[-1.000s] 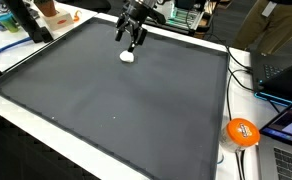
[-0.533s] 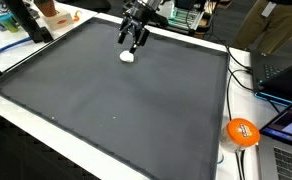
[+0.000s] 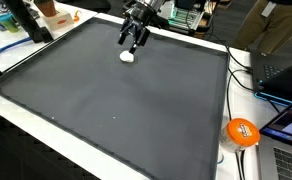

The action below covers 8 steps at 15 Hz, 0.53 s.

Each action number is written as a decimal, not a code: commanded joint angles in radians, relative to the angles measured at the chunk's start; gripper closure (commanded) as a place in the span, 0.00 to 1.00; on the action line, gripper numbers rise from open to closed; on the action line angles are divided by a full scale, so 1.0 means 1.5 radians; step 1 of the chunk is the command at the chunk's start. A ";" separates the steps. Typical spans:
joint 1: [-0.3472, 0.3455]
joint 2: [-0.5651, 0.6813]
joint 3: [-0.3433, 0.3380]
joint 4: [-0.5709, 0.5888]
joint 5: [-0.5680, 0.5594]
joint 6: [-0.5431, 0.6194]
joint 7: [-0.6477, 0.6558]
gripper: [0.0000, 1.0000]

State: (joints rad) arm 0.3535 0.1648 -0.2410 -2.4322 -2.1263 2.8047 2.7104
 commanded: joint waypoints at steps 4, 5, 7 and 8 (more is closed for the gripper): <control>0.010 -0.010 0.002 0.001 0.018 -0.023 -0.031 0.00; 0.014 -0.011 0.000 0.001 0.035 -0.024 -0.057 0.00; -0.072 -0.003 0.091 -0.004 0.098 -0.027 -0.161 0.00; 0.005 0.005 0.019 0.001 0.110 -0.016 -0.172 0.00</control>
State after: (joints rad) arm 0.3398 0.1639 -0.2090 -2.4176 -2.0466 2.7900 2.5680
